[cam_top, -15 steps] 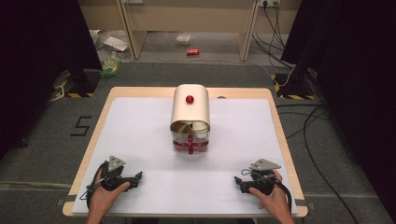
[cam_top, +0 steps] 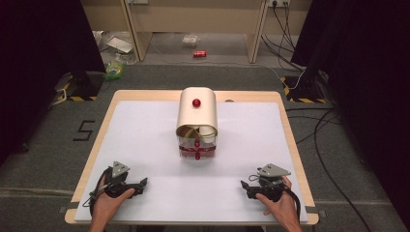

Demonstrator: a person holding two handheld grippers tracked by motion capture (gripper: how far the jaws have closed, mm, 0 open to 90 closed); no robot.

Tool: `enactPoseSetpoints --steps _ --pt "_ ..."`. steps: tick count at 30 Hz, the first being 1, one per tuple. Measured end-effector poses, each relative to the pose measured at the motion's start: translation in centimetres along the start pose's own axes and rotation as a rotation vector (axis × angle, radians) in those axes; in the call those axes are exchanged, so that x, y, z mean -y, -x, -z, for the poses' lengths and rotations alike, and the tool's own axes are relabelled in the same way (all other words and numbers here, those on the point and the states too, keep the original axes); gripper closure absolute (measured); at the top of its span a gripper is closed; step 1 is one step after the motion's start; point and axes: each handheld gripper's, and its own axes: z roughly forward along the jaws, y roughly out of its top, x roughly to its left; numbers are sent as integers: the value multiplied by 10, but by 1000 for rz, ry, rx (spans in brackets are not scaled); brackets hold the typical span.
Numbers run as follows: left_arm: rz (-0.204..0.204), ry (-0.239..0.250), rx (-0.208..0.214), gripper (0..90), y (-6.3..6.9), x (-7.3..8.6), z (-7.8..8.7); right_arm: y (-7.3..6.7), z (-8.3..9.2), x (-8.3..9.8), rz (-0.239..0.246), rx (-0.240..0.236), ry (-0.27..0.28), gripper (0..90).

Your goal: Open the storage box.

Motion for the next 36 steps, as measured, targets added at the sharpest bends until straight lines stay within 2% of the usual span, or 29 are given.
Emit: enactPoseSetpoints --steps 1,5,8,11,16,30,36 --pt "0 0 0 75 0 0 0 -2 0 -3 22 0 16 168" --pt "0 1 1 75 0 0 0 -8 1 -7 41 -15 35 163" --pt "1 0 1 75 0 0 0 -14 2 -12 81 -14 61 170" --pt "1 0 1 75 0 0 0 -26 2 -20 116 -32 93 217" --pt "1 0 1 75 0 0 0 -40 -5 -29 164 -48 114 224" --pt "1 0 3 73 0 0 0 -63 -17 -50 205 -75 195 267" --pt "2 0 5 72 0 0 0 -75 -23 -62 258 -105 249 312"
